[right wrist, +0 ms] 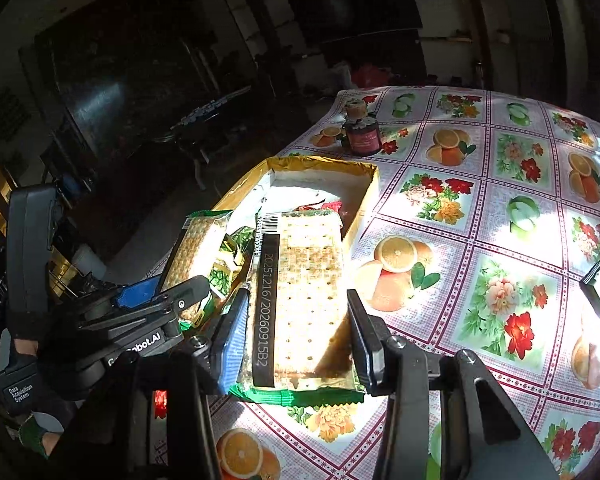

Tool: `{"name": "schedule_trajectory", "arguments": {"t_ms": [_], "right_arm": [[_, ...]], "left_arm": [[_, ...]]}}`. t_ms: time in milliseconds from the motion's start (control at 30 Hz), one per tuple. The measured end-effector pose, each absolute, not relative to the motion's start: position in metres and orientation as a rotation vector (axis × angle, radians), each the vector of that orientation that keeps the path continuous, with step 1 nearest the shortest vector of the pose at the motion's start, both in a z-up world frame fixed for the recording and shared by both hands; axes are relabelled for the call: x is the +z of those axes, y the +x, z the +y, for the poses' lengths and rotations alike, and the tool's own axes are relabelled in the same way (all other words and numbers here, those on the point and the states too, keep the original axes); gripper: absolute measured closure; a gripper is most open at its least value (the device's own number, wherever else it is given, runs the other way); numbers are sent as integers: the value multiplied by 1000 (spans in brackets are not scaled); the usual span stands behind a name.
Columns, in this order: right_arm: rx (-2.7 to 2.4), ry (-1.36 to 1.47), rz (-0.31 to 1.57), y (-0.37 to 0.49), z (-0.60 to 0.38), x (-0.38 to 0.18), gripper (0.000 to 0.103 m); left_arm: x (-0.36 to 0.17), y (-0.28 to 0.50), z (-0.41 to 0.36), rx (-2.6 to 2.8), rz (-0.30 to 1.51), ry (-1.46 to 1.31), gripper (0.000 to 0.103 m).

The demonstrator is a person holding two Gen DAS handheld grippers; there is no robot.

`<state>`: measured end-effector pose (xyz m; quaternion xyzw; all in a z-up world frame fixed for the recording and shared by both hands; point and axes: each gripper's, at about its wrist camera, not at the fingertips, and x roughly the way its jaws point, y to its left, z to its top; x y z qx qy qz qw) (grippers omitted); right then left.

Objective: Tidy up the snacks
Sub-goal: 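Carry both cracker packets with both tools over the box, then open both tools to release the cracker packets into the box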

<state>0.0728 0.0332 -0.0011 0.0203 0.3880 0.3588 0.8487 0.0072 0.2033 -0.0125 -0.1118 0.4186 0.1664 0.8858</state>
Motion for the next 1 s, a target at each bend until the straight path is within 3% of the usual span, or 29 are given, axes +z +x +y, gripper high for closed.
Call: {"name": "schedule_trajectory", "arguments": {"t_ms": [333,1000], "right_arm": [[780,-11,843,119,96,-12,57],[763,-11,909,159,118,-43,57]], "left_arm": [[-24,16,217,372,906,-235,54],[-24,45,221,389,907,-191,55]]}}
